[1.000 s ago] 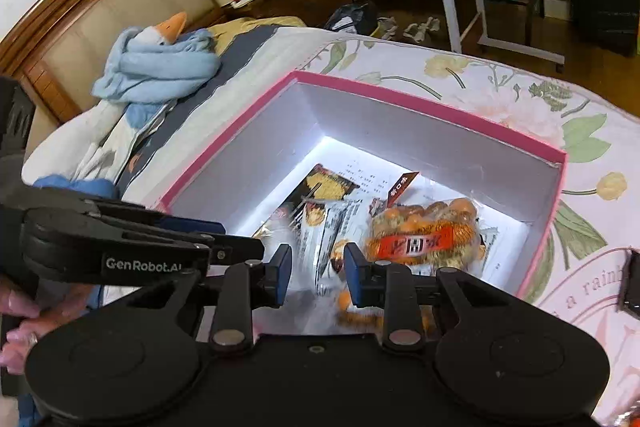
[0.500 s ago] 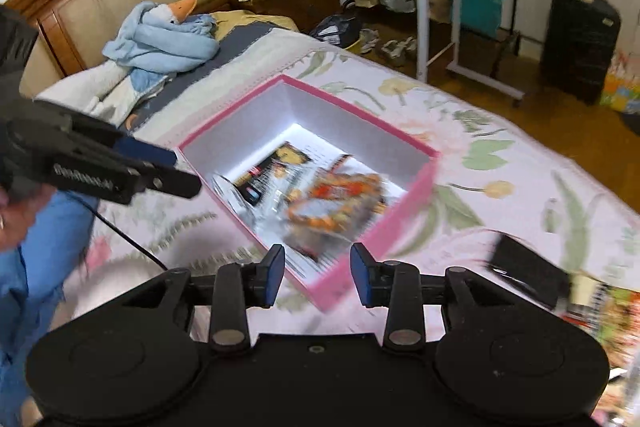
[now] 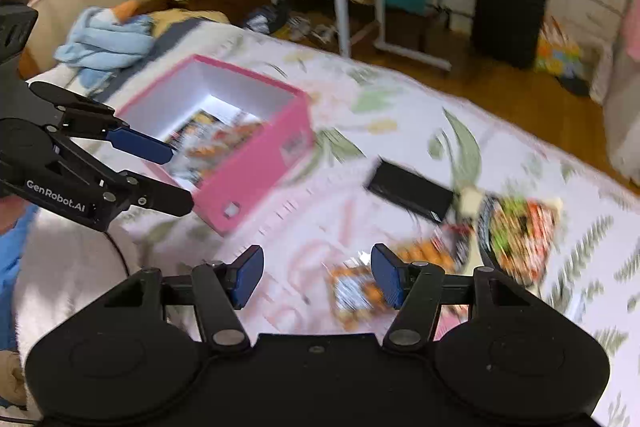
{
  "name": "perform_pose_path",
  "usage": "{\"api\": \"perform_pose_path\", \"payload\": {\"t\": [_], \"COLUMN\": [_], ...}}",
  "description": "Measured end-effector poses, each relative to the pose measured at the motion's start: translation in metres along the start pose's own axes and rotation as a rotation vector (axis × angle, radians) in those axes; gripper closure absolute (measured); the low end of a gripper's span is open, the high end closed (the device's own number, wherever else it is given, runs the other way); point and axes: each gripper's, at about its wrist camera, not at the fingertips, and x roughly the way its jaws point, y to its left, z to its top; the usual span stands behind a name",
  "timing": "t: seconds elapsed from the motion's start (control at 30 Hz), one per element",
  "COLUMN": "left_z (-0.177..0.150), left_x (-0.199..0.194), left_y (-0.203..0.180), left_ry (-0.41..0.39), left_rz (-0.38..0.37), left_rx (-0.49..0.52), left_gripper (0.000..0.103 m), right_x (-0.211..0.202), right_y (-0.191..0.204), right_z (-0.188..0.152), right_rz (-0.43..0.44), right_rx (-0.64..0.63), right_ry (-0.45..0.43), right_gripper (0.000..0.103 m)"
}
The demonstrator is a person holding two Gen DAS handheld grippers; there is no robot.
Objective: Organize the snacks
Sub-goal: 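Move both tools back toward the second peanut bag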
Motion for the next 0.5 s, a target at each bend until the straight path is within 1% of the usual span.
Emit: {"api": "perform_pose_path", "payload": {"t": [0.13, 0.17, 0.2, 0.23, 0.3, 0.37, 0.43, 0.5], "left_z": [0.010, 0.014, 0.017, 0.020, 0.025, 0.029, 0.031, 0.031], "left_x": [0.053, 0.067, 0.079, 0.092, 0.115, 0.136, 0.156, 0.176], "left_y": [-0.018, -0.021, -0.025, -0.028, -0.034, -0.037, -0.039, -0.037], "left_ry": [0.071, 0.086, 0.096, 0.104, 0.109, 0.112, 0.108, 0.097], "left_rz": [-0.041, -0.048, -0.048, -0.045, -0.043, -0.048, -0.048, -0.046], "left_rx": [-0.006, -0.014, -0.023, -0.038, -0.057, -0.058, -0.047, -0.040], "left_gripper": [0.038, 0.038, 0.038, 0.038, 0.038, 0.038, 0.040, 0.040], "right_x": [0.027, 0.034, 0.043, 0.050, 0.062, 0.076, 0.089, 0.103], "right_y": [-0.028, -0.035, -0.043, -0.050, -0.065, -0.076, -0.081, -0.082], "right_z": [-0.017, -0.021, -0.024, -0.027, -0.035, -0.043, -0.049, -0.053], "right_rz": [-0.029, -0.042, -0.055, -0.058, -0.045, -0.014, 0.002, 0.013], "right_rx": [0.047, 0.068, 0.099, 0.123, 0.175, 0.231, 0.263, 0.279], "right_ry": [0.046, 0.052, 0.056, 0.058, 0.057, 0.068, 0.079, 0.115], "right_gripper": [0.038, 0.036, 0.032, 0.032, 0.031, 0.031, 0.031, 0.031]}}
